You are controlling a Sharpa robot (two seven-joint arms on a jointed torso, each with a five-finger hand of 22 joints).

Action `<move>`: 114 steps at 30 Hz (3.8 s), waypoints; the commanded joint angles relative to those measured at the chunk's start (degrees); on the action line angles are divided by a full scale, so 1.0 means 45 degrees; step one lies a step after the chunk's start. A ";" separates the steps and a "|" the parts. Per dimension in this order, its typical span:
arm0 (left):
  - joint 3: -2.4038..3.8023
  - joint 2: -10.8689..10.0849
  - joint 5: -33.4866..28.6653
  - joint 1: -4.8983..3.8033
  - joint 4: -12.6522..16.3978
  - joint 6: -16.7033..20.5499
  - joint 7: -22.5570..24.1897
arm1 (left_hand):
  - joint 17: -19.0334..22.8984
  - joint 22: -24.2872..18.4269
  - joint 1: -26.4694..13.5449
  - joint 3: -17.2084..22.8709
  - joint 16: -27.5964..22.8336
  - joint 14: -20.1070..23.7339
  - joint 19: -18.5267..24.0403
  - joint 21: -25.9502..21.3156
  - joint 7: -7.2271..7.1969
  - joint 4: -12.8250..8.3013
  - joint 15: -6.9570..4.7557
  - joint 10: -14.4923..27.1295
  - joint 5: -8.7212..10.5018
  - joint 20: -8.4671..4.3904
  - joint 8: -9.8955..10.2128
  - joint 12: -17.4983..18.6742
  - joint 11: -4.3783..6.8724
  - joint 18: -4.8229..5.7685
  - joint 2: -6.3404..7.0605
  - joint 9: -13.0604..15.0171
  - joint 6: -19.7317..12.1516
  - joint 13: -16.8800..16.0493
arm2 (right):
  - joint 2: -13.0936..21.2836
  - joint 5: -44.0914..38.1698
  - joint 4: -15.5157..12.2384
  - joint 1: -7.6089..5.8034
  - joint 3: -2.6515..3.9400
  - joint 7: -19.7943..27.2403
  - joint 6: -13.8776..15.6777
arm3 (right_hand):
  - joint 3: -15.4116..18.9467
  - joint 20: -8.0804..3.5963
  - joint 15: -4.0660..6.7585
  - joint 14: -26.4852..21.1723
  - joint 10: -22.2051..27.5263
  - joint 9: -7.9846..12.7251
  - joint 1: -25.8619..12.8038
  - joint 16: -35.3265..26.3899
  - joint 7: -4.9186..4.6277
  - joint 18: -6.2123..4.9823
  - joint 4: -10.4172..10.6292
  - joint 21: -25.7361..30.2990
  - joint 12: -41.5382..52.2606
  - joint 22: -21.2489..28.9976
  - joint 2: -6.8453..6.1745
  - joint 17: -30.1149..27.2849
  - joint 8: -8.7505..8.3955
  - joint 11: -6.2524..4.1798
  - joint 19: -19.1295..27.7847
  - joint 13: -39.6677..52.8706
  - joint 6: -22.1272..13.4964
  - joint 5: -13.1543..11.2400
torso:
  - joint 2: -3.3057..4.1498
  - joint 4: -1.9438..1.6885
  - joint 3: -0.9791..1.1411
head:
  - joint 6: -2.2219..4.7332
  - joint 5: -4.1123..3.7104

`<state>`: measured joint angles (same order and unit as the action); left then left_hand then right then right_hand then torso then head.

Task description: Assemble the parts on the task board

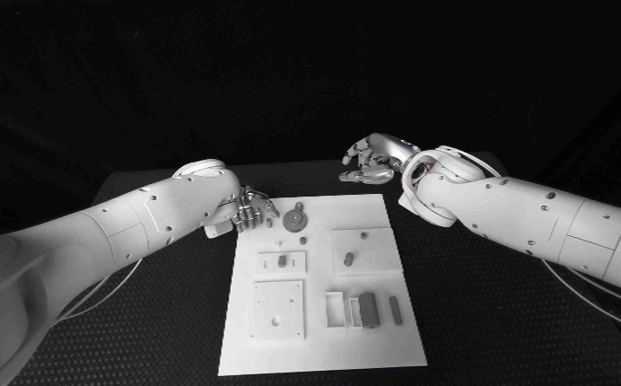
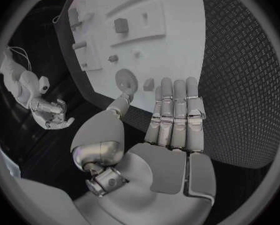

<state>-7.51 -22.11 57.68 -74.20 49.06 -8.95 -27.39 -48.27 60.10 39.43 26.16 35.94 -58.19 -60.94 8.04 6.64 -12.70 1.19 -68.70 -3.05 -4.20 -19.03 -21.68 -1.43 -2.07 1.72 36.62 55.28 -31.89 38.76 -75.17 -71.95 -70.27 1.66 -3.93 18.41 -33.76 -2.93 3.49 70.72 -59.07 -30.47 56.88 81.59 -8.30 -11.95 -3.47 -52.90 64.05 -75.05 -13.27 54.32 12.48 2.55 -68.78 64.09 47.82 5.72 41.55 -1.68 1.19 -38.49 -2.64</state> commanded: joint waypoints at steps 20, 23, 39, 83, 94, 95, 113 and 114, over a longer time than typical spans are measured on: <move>-0.0036 0.0223 0.0016 0.0079 -0.0254 -0.0032 0.0252 | 0.0150 0.0089 0.0267 0.0325 0.0172 -0.0089 -0.0123 0.0026 -0.0015 -0.0012 -0.0022 -0.0156 0.0054 -0.0059 -0.0102 -0.0094 0.0020 -0.0071 -0.0269 -0.0065 0.0136 0.0098 | -0.0008 -0.0012 -0.0028 0.0000 0.0007 0.0066 -0.0107 | 0.0007 -0.0090 -0.0022 -0.0075 0.0063 0.0025 -0.0004 0.0001 -0.0247 -0.0678 0.0068 0.0090 0.0085 -0.0192 -0.0034 0.0022 -0.0049 0.0075 0.0017 -0.0027 -0.0149 0.0003 | -0.0005 -0.0037 -0.0011 | -0.0095 -0.0079; -0.0036 0.0260 -0.0011 0.0079 -0.0283 -0.0071 0.0258 | 0.0186 0.0107 0.0360 0.0368 0.0191 -0.0070 -0.0111 0.0009 -0.0009 -0.0095 -0.0017 -0.0150 0.0054 -0.0056 -0.0100 -0.0094 0.0015 -0.0059 -0.0381 -0.0077 0.0132 0.0123 | -0.0013 -0.0012 -0.0021 0.0000 0.0007 0.0067 -0.0109 | 0.0008 -0.0090 -0.0022 -0.0076 0.0063 0.0026 -0.0002 0.0001 -0.0248 -0.0678 0.0070 0.0090 0.0086 -0.0192 -0.0035 0.0022 -0.0051 0.0075 0.0017 -0.0028 -0.0152 0.0003 | -0.0003 -0.0029 0.0000 | -0.0099 -0.0067; -0.0038 0.0405 -0.0048 0.0165 -0.0498 -0.0211 0.0313 | 0.0282 0.0168 0.0556 0.0391 0.0270 -0.0058 -0.0127 -0.0015 -0.0012 -0.0345 -0.0016 -0.0172 0.0054 -0.0059 -0.0120 -0.0120 0.0015 -0.0041 -0.0545 -0.0102 0.0158 0.0181 | -0.0005 -0.0011 -0.0049 0.0000 0.0007 0.0063 -0.0105 | 0.0014 -0.0091 -0.0024 -0.0076 0.0067 0.0029 0.0005 0.0001 -0.0249 -0.0678 0.0083 0.0092 0.0093 -0.0193 -0.0035 0.0023 -0.0053 0.0077 0.0018 -0.0036 -0.0155 0.0003 | 0.0007 -0.0016 0.0000 | -0.0120 -0.0107; 0.0002 -0.0076 -0.0898 0.0189 -0.0168 0.0574 0.0450 | 0.0744 0.0611 0.2626 0.1295 0.0987 -0.0626 -0.0820 0.0100 -0.0303 -0.0755 -0.0281 -0.0920 0.0056 -0.0294 -0.0497 -0.0523 0.0303 -0.0021 -0.1556 -0.0143 0.0853 0.0368 | 0.0034 0.0035 -0.0021 0.0000 0.0008 0.0072 -0.0106 | 0.0028 -0.0090 -0.0027 -0.0078 0.0076 0.0034 0.0019 -0.0001 -0.0252 -0.0678 0.0119 0.0096 0.0110 -0.0194 -0.0033 0.0023 -0.0053 0.0079 0.0020 -0.0057 -0.0157 0.0003 | -0.0025 -0.0042 -0.0010 | -0.0181 -0.0117; 0.0097 -0.1496 -0.2024 0.0021 0.1930 0.0919 0.0078 | 0.0804 0.0718 0.2682 0.1311 0.1141 -0.0783 -0.0989 0.0149 -0.0382 -0.0775 -0.0363 -0.1102 0.0055 -0.0376 -0.0574 -0.0625 0.0385 -0.0020 -0.1535 -0.0145 0.1023 0.0356 | 0.0157 0.0071 -0.0016 0.0000 0.0008 0.0057 -0.0106 | 0.0033 -0.0089 -0.0027 -0.0080 0.0079 0.0036 0.0022 -0.0003 -0.0252 -0.0678 0.0128 0.0098 0.0114 -0.0194 -0.0038 0.0023 -0.0054 0.0080 0.0022 -0.0063 -0.0158 0.0003 | -0.0071 -0.0108 -0.0024 | -0.0174 -0.0084; 0.0099 -0.1808 -0.2092 -0.0006 0.2446 0.0995 0.0011 | 0.0807 0.0724 0.2686 0.1312 0.1151 -0.0793 -0.0998 0.0151 -0.0386 -0.0777 -0.0368 -0.1113 0.0055 -0.0380 -0.0579 -0.0631 0.0390 -0.0019 -0.1531 -0.0145 0.1033 0.0355 | 0.0169 0.0081 -0.0001 0.0000 0.0008 0.0057 -0.0107 | 0.0034 -0.0089 -0.0027 -0.0080 0.0079 0.0036 0.0023 -0.0003 -0.0252 -0.0678 0.0129 0.0099 0.0115 -0.0194 -0.0038 0.0023 -0.0054 0.0080 0.0022 -0.0064 -0.0158 0.0003 | -0.0082 -0.0133 -0.0027 | -0.0185 -0.0094; -0.0364 -0.3306 -0.0782 -0.0004 0.5636 0.2030 -0.0337 | 0.0842 0.0833 0.2713 0.1293 0.1300 -0.0907 -0.1129 0.0192 -0.0452 -0.0783 -0.0432 -0.1263 0.0058 -0.0447 -0.0645 -0.0706 0.0457 -0.0012 -0.1469 -0.0144 0.1179 0.0338 | 0.0213 0.0109 0.0080 0.0001 0.0007 0.0053 -0.0142 | 0.0039 -0.0089 -0.0028 -0.0081 0.0083 0.0038 0.0027 -0.0004 -0.0253 -0.0678 0.0147 0.0101 0.0122 -0.0195 -0.0036 0.0023 -0.0054 0.0080 0.0023 -0.0073 -0.0157 0.0003 | -0.0119 -0.0214 -0.0048 | -0.0268 -0.0037; -0.0407 -0.3317 -0.0727 -0.0004 0.5664 0.2074 -0.0354 | 0.0843 0.0838 0.2715 0.1292 0.1306 -0.0913 -0.1135 0.0193 -0.0455 -0.0783 -0.0435 -0.1269 0.0058 -0.0450 -0.0648 -0.0709 0.0459 -0.0012 -0.1468 -0.0144 0.1184 0.0338 | 0.0216 0.0109 0.0086 0.0001 0.0007 0.0053 -0.0145 | 0.0039 -0.0089 -0.0028 -0.0081 0.0083 0.0038 0.0027 -0.0004 -0.0253 -0.0678 0.0148 0.0101 0.0122 -0.0195 -0.0035 0.0023 -0.0054 0.0080 0.0023 -0.0073 -0.0158 0.0003 | -0.0117 -0.0207 -0.0041 | -0.0265 -0.0033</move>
<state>-9.38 -37.05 51.69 -74.15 74.19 -1.84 -28.50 -44.53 63.82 51.12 31.74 41.67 -61.85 -65.75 8.71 4.53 -16.08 -0.83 -74.11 -2.81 -6.14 -21.69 -24.62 0.73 -1.29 -5.12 35.87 60.25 -30.29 39.67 -74.71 -71.58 -70.28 1.67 -3.95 18.36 -33.44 -2.95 3.51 70.74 -58.87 -30.40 56.88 81.59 -8.47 -11.95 -3.15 -52.69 64.28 -75.05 -13.27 54.33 12.49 2.76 -68.80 63.86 47.77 5.72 40.97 -2.68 0.95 -39.68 -2.88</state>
